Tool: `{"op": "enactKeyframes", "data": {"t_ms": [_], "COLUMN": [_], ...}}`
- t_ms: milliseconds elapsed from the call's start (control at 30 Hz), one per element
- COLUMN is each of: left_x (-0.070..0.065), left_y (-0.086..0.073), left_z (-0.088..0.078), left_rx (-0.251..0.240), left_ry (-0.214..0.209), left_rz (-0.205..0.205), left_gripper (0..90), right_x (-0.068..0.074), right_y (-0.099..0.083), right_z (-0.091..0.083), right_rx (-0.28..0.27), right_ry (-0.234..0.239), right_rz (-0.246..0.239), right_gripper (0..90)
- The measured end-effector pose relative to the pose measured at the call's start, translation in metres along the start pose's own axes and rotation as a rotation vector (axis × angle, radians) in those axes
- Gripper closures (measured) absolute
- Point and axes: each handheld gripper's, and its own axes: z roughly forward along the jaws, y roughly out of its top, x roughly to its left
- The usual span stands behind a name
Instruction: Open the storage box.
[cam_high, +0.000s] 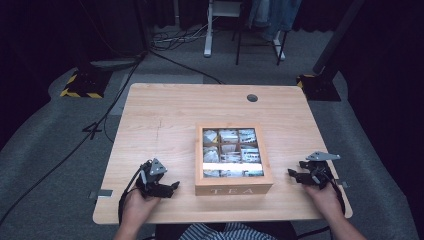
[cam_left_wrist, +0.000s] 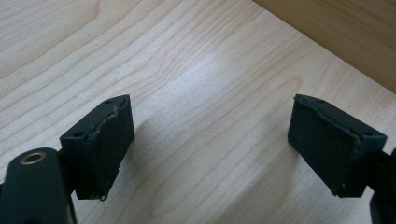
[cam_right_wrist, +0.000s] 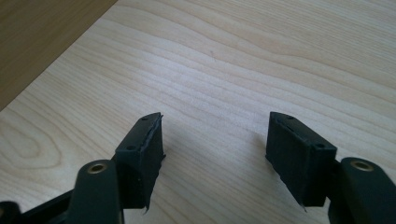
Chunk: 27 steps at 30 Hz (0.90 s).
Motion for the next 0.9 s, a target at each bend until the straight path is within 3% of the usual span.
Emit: {"op": "enactKeyframes", "data": {"t_ms": [167, 600, 900], "left_x": [0.003, 0.003, 0.003], "left_y": [0.0, 0.0, 0.0], "left_z": [0.001, 0.002, 0.002], "left_rx": [-0.007, -0.017, -0.017], "left_ry": [0.013, 0.024, 0.025], "left_rz": [-0.017, -0.031, -0.032], "left_gripper": [15.5, 15.4, 15.4], "right_x": [-0.001, 0.003, 0.019], "right_y": [-0.002, 0.0, 0.007], "right_z": [-0.009, -0.03, -0.047], "right_rx": [-0.024, -0.102, -0.185], "right_ry": [-0.001, 0.056, 0.12], "right_rz": [0.007, 0.041, -0.008], "right_gripper": [40.5, 41.5, 41.2]}}
